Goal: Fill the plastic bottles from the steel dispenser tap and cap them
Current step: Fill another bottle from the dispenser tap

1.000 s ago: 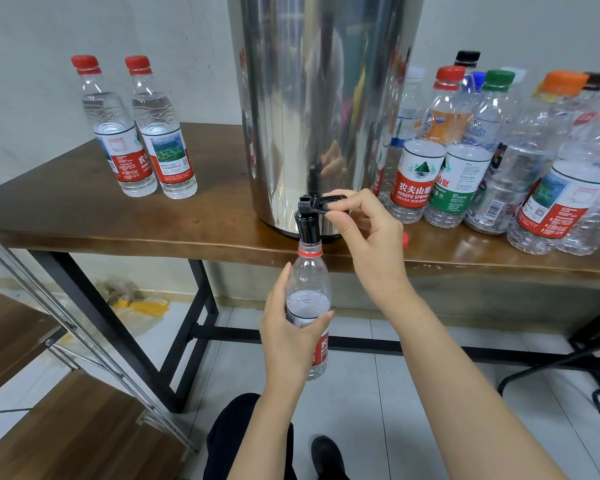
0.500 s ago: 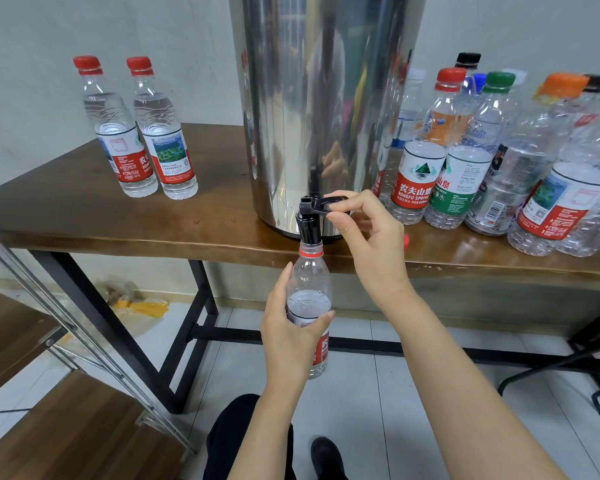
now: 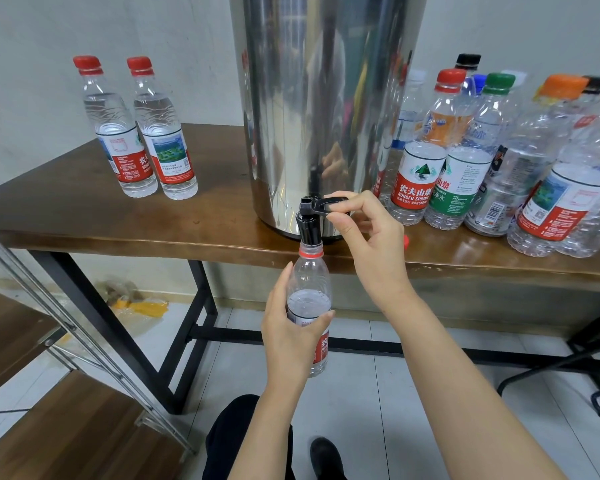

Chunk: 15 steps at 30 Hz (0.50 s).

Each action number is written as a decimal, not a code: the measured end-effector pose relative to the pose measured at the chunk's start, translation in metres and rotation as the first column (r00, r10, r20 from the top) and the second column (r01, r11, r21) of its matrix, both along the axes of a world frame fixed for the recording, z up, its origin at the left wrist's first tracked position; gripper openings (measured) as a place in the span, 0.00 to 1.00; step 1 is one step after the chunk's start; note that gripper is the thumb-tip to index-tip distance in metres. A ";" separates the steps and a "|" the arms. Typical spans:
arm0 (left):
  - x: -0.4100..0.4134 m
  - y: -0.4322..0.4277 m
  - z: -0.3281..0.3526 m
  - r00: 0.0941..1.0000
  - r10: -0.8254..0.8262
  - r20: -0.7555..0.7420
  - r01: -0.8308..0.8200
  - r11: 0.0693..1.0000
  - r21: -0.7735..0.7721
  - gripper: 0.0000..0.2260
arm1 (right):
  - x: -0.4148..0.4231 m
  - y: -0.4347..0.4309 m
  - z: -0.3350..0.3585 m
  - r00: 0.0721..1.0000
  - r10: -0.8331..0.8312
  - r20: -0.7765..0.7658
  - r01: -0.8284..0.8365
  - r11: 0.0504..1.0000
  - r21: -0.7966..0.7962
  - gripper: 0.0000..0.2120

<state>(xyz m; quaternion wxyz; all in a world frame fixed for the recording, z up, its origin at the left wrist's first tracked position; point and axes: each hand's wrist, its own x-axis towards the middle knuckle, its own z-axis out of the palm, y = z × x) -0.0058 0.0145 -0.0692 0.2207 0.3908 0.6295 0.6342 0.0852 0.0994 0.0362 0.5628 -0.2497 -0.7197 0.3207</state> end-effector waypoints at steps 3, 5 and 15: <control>0.000 0.000 0.000 1.000 0.000 -0.005 0.000 1.000 -0.004 0.41 | 0.000 0.000 0.000 1.000 0.000 -0.001 0.000 1.000 0.000 0.04; 0.000 0.000 -0.001 1.000 -0.002 -0.002 0.002 1.000 -0.001 0.42 | 0.000 0.000 0.000 1.000 -0.001 0.001 0.001 1.000 0.000 0.04; 0.000 0.000 -0.001 1.000 -0.003 0.006 0.003 1.000 0.007 0.41 | 0.000 -0.001 0.001 1.000 0.010 -0.010 -0.010 1.000 0.001 0.06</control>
